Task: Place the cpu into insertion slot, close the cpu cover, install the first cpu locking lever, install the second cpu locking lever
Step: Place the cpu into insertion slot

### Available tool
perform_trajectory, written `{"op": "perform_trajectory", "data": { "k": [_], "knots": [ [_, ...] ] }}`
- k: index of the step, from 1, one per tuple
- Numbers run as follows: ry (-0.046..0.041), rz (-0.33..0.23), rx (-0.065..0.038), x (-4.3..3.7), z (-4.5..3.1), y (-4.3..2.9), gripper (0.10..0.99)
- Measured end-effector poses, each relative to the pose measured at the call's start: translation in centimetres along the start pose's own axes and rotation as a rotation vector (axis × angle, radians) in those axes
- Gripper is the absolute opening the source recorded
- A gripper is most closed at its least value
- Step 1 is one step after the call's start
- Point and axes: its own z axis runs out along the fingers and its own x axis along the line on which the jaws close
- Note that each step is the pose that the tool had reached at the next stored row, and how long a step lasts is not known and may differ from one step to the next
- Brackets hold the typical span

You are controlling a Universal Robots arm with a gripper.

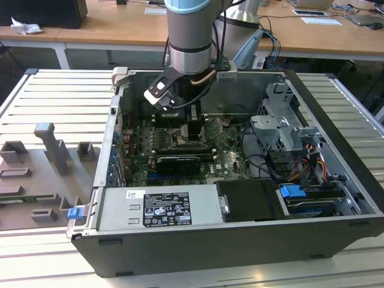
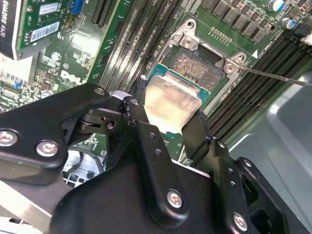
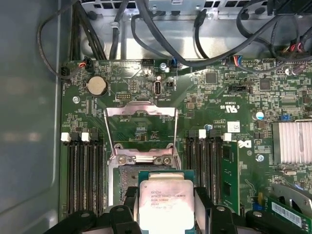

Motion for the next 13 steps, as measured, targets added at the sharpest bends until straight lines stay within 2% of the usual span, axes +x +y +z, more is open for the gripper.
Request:
{"op": "perform_trajectory", "data": {
  "k": [9, 13],
  "knots": [
    [0.0003, 0.0, 0.0, 1.03, 0.75, -0.16, 0.541],
    [0.0002, -0.001, 0.0, 1.39, 1.53, -0.76, 0.541]
  ]
}}
